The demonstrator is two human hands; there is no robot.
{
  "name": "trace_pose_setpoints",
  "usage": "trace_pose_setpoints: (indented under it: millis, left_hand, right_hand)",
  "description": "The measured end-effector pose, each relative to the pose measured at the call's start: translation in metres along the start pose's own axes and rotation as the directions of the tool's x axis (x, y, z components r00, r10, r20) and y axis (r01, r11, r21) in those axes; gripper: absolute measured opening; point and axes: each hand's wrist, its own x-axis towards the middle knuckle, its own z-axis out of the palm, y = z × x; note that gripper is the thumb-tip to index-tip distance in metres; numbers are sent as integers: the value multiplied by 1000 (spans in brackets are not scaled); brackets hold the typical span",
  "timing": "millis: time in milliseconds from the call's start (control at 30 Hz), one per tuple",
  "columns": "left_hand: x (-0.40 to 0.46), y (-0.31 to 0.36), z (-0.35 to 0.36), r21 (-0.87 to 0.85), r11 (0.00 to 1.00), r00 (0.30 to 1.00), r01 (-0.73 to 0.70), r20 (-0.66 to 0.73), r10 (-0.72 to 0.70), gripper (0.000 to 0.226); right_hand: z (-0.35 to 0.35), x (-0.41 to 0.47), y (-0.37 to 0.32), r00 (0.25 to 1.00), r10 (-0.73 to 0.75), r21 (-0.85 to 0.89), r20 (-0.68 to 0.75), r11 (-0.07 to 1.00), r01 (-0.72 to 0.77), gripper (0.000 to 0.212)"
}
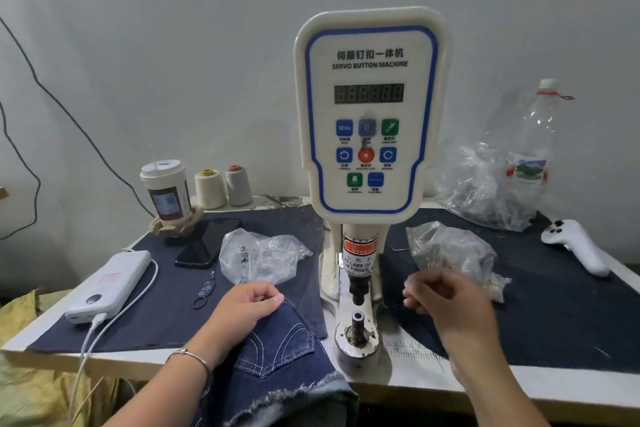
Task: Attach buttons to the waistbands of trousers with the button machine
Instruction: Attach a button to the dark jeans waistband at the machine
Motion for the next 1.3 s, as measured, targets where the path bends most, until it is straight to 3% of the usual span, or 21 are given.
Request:
trace_pose_setpoints:
  millis: [67, 167, 500, 833, 1300]
  left_hand:
    - [1, -1, 0, 6, 1000, 1000, -4, 1, 4, 30]
    - [1, -1, 1, 12, 1000, 1000, -3, 1, 3, 31]
    - [-1, 0, 1, -13, 1000, 1000, -7, -11, 6, 28]
    - [-2, 2, 3, -18, 1000, 1000, -8, -17, 8, 30]
    - [-2, 1, 1, -19, 1000, 1000, 12, 0, -12, 26]
  right_hand:
    - [14, -11, 0, 996, 49, 78, 76, 995, -55, 13]
    - [25, -22, 3, 989, 66, 50, 135, 996, -73, 14]
    - [40, -28, 1, 988, 61, 108, 140, 991, -76, 24]
    - [42, -31, -2, 932, 245, 297, 266, 899, -321, 16]
    - [36, -34, -12, 931, 322, 303, 170, 882, -361, 18]
